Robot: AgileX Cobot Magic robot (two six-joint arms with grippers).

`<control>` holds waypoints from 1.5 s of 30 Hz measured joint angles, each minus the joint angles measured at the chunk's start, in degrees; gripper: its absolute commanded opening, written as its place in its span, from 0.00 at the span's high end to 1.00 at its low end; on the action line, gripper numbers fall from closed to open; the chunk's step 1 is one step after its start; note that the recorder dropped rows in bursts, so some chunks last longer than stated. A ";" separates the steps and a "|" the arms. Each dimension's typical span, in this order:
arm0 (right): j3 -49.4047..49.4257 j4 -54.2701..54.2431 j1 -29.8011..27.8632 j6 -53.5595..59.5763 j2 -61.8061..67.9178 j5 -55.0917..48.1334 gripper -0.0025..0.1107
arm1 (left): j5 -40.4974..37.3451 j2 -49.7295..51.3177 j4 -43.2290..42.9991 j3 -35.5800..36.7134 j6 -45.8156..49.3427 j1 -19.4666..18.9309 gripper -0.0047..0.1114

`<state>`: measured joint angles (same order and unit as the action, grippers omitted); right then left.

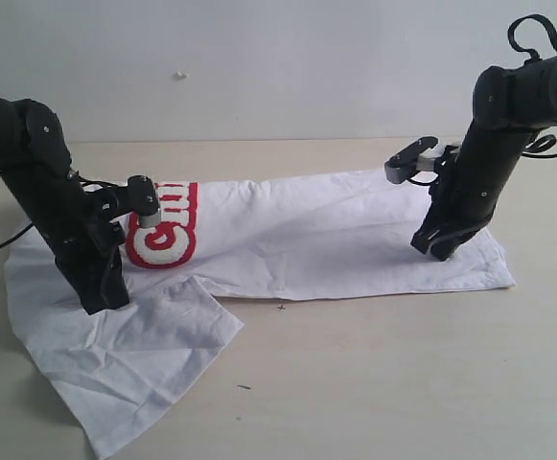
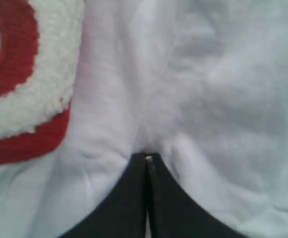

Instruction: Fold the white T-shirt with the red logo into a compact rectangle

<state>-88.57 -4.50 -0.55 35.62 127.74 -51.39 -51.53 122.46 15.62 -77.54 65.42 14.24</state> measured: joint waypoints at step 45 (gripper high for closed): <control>21.32 -10.35 0.00 6.24 -11.69 19.17 0.98 | 26.50 -5.51 4.62 6.60 -13.61 -3.28 0.96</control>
<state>-67.25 -14.85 -0.55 41.85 116.05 -32.23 -25.03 116.95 20.24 -70.94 51.81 10.96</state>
